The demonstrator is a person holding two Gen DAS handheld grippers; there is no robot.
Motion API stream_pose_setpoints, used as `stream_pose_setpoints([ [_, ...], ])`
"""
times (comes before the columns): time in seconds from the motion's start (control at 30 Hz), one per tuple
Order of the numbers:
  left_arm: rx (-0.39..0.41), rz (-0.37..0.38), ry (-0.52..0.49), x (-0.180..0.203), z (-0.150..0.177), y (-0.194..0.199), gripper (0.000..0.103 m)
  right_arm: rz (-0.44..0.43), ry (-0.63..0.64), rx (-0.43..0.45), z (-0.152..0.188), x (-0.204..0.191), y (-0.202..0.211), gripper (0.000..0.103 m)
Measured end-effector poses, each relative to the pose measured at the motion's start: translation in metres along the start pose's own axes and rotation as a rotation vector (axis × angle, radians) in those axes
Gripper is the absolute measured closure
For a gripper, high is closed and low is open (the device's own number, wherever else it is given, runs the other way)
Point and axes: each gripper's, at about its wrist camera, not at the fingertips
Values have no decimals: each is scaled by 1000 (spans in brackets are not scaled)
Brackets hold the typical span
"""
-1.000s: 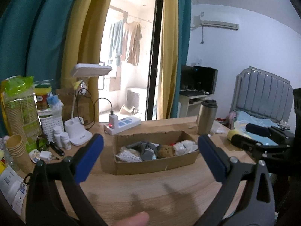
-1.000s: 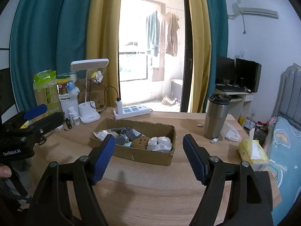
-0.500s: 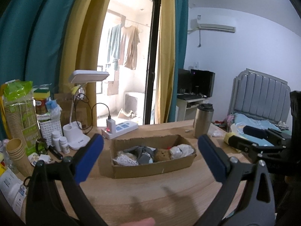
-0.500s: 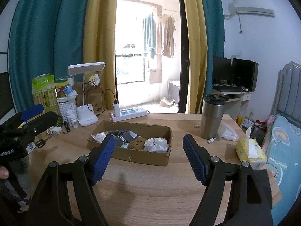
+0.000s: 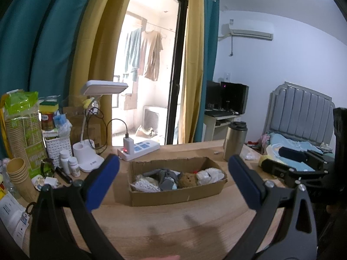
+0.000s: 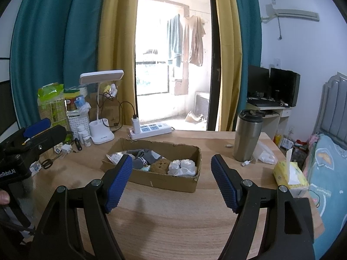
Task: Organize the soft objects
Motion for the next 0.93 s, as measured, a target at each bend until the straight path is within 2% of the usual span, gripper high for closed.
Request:
stream_pose_setpoints([
  [0.77, -4, 3, -2, 4, 1, -4, 2, -5, 5, -3, -2, -4, -1, 25],
  [0.93, -38, 30, 5, 5, 4, -13, 2, -5, 4, -5, -2, -5, -3, 25],
])
Point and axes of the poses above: each gripper's, at about its wrist camera, not at the fingertips, and y roughly against the way its jaws point, x to its right, z to its underside, and after that the axes turned 13 degrees about -y, right-handed
